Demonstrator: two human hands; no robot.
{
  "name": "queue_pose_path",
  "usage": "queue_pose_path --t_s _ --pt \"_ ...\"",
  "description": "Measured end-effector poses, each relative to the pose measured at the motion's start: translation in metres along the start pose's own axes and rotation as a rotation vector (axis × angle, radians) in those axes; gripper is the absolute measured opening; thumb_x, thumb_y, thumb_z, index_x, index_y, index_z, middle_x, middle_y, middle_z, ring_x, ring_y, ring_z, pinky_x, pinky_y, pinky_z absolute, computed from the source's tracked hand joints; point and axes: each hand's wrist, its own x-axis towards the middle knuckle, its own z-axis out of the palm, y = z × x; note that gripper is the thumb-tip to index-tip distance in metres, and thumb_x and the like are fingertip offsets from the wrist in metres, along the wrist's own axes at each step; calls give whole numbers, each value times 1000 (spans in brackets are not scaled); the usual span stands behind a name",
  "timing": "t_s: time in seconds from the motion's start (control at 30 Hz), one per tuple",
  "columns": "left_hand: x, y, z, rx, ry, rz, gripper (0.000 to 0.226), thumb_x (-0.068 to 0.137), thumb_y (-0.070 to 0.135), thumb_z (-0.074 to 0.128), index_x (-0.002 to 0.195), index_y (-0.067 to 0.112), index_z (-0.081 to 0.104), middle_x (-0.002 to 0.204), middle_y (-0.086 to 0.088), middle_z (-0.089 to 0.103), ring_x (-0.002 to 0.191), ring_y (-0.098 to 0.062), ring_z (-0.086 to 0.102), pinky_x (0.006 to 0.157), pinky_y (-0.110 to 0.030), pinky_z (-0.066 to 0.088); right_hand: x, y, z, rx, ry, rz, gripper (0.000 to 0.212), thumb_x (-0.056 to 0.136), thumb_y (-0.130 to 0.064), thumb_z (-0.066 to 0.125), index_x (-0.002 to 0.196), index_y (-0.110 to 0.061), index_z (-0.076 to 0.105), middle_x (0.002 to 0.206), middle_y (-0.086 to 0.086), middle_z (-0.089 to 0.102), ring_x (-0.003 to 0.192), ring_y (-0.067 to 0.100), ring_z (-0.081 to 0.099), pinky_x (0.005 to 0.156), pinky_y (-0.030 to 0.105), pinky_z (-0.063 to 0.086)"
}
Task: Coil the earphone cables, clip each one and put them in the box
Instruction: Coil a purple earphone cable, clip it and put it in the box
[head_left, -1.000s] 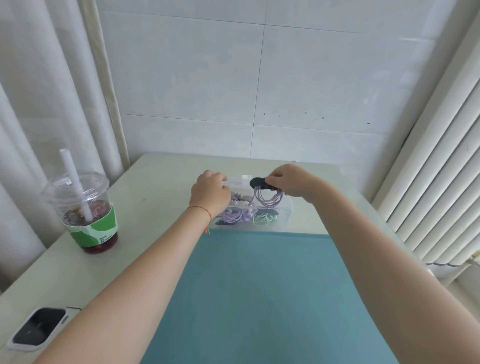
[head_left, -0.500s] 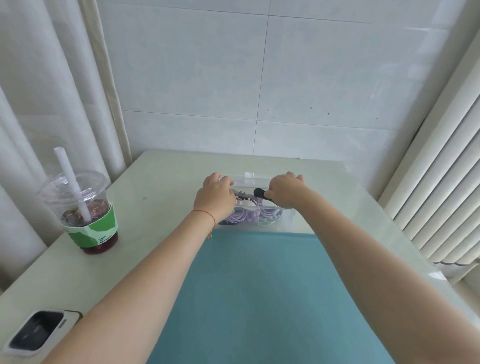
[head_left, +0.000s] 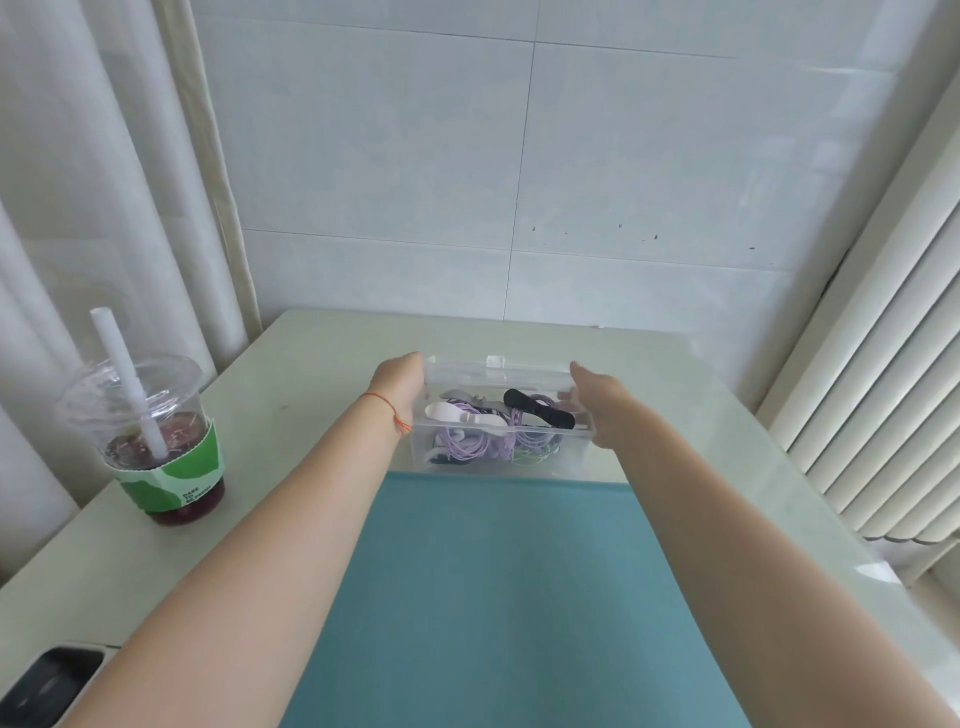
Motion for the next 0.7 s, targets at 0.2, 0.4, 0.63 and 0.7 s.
queue_pose_path --t_s 0.2,0.4,0.63,0.7 --pt "-2 -11 -3 -108 -136 64 31 100 9 39 125 15 57 98 4 64 84 -15 55 86 -30 35 -1 2 5 273 -27 -141 31 104 -21 35 127 -25 55 121 -2 60 101 19 60 72 36 40" --pt "-20 -4 -7 -351 27 143 25 91 25 47 90 26 71 102 11 71 90 -5 61 71 -26 39 -22 -9 -13 542 -34 -255 36 87 -19 33 81 -15 68 103 -3 70 88 16 56 80 33 42" --pt "-51 7 -6 149 16 575 22 84 17 56 84 25 77 96 12 73 100 -5 63 86 -19 44 -71 -30 -10 -372 85 -587 27 85 -23 53 69 -17 74 62 6 61 58 16 45 57 27 34" --pt "-58 -2 -3 465 -2 684 23 86 14 56 91 21 77 105 8 72 107 -8 60 94 -20 41 -85 -28 1 -605 -6 -648 16 86 -25 59 83 -18 73 71 -2 59 64 14 50 58 25 37"
